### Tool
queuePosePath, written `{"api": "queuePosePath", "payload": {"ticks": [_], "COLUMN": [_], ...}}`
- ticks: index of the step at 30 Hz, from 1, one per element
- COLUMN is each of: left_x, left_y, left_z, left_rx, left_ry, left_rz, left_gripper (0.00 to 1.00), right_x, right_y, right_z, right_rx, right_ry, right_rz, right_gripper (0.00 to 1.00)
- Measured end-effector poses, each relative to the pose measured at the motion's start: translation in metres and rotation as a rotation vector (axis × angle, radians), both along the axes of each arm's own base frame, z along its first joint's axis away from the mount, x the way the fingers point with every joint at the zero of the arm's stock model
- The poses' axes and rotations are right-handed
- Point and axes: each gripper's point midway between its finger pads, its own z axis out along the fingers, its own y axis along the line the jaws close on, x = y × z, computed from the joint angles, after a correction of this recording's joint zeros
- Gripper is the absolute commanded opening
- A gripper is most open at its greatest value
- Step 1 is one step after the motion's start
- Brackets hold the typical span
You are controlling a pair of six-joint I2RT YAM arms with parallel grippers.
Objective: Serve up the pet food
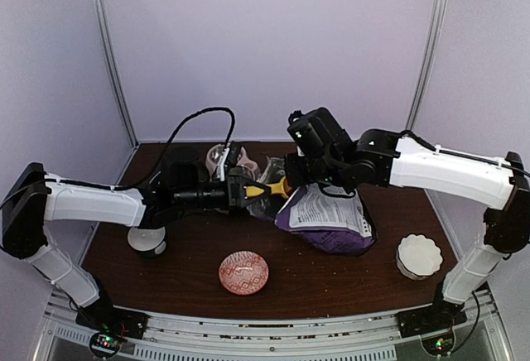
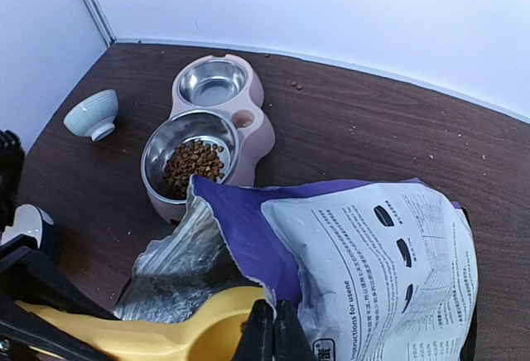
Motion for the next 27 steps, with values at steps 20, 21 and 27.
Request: {"api": "queuePosePath", "payload": {"ticks": [20, 21, 27], "left_x": [-0.016, -0.017, -0.018], "left_y": [0.034, 0.037, 0.046], "left_z": [0.031, 0.032, 0.041], "left_rx": [-0.205, -0.212, -0.259], "left_ry": [0.115, 0.117, 0.118], "left_rz": [-0.023, -0.026, -0.045], "left_gripper": [0.00, 0.00, 0.00], "right_x": [-0.002, -0.002, -0.002], "right_y": [-0.060, -0.060, -0.064], "right_z": [0.013, 0.013, 0.014], "right_rx": [0.141, 0.145, 0.160], "right_ry": [-0.038, -0.038, -0.036], "right_rz": [-0.086, -0.087, -0.095], "right_gripper": [0.00, 0.00, 0.00]}}
